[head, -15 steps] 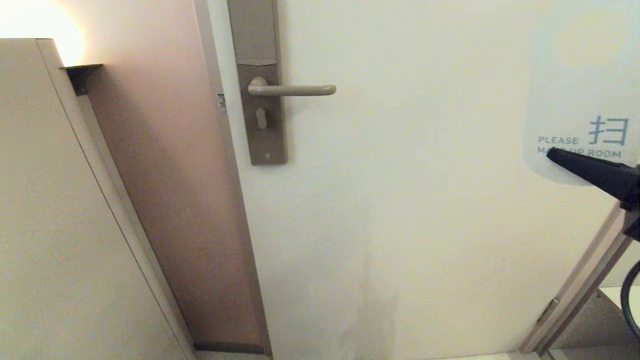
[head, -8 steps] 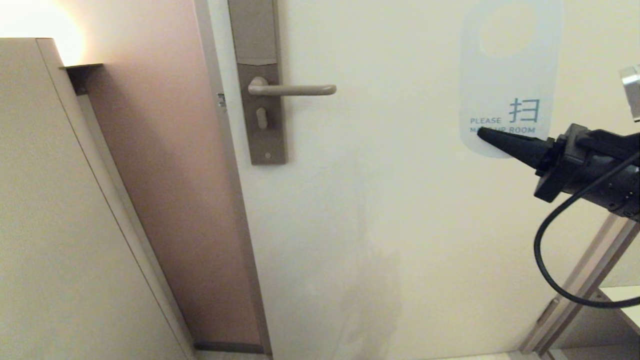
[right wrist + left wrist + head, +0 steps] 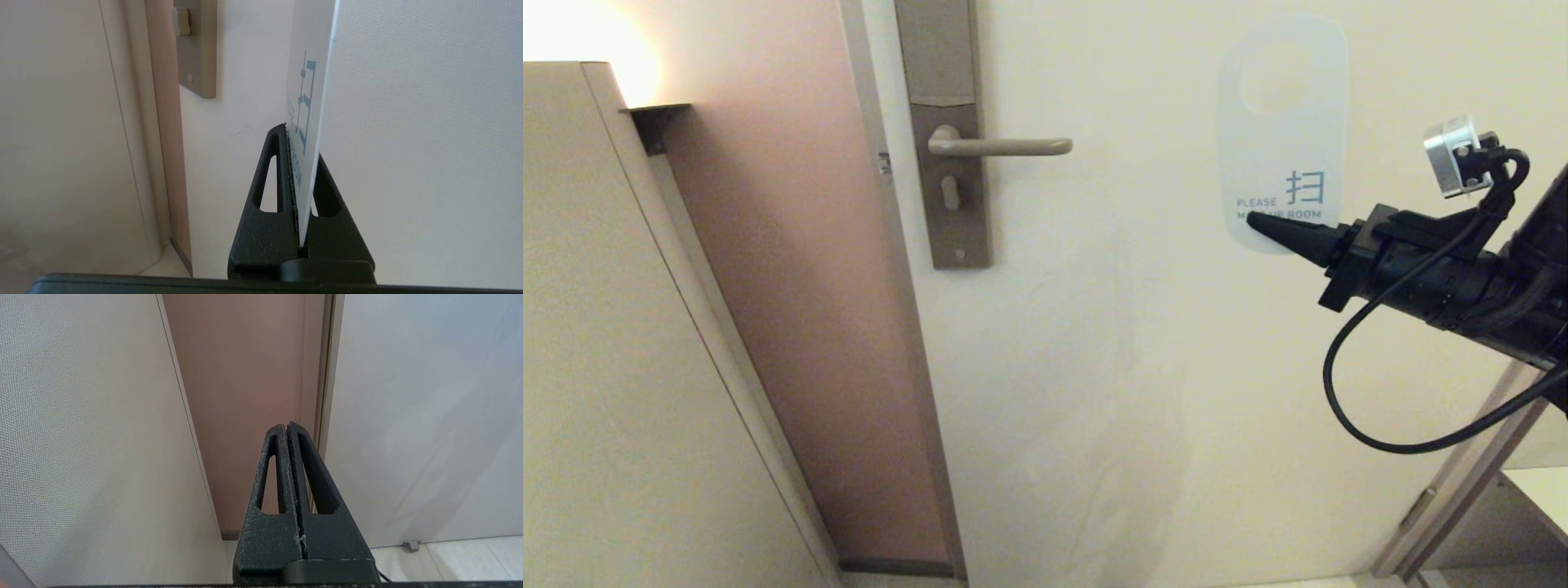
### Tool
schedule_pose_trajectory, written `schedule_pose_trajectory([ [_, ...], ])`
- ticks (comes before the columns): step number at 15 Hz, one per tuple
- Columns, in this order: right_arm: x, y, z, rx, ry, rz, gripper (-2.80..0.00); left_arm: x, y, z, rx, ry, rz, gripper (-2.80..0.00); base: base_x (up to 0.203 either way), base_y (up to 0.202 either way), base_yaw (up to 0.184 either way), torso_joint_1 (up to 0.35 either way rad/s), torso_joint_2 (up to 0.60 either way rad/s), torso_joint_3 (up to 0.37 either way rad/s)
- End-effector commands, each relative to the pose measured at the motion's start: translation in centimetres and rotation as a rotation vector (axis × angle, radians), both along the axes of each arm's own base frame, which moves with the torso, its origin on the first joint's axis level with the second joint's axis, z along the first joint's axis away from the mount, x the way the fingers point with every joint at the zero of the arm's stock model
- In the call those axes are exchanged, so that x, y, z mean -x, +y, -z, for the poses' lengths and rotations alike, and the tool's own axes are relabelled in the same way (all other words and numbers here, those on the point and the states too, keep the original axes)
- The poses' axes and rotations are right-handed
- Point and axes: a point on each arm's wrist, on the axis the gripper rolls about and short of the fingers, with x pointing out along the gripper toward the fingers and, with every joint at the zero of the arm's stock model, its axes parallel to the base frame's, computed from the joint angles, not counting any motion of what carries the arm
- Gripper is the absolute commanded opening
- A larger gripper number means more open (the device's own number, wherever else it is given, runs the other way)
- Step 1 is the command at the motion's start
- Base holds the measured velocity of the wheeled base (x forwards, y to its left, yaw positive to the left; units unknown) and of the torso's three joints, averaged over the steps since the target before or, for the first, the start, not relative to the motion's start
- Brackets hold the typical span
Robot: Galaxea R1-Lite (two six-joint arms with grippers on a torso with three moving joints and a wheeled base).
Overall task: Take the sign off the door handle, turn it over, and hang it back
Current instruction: Hang the sign back with the other side facing out
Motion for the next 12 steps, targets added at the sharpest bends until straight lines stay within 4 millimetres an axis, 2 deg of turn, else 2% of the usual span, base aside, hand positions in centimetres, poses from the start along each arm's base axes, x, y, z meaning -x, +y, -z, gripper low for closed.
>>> schedule_pose_trajectory([
  [1, -0.8, 0.7, 0.6, 0.003, 0.014, -0.021, -2.8, 0.0, 0.0, 0.0, 0.0, 0.0, 0.0, -2.8, 0.0, 0.0, 0.0, 0.0, 0.0, 0.0],
  [12, -3.5, 5.0, 1.5, 0.027, 0.002, -0.125, -2.8, 0.0, 0.0, 0.0, 0.0, 0.0, 0.0, -2.8, 0.0, 0.0, 0.0, 0.0, 0.0, 0.0],
])
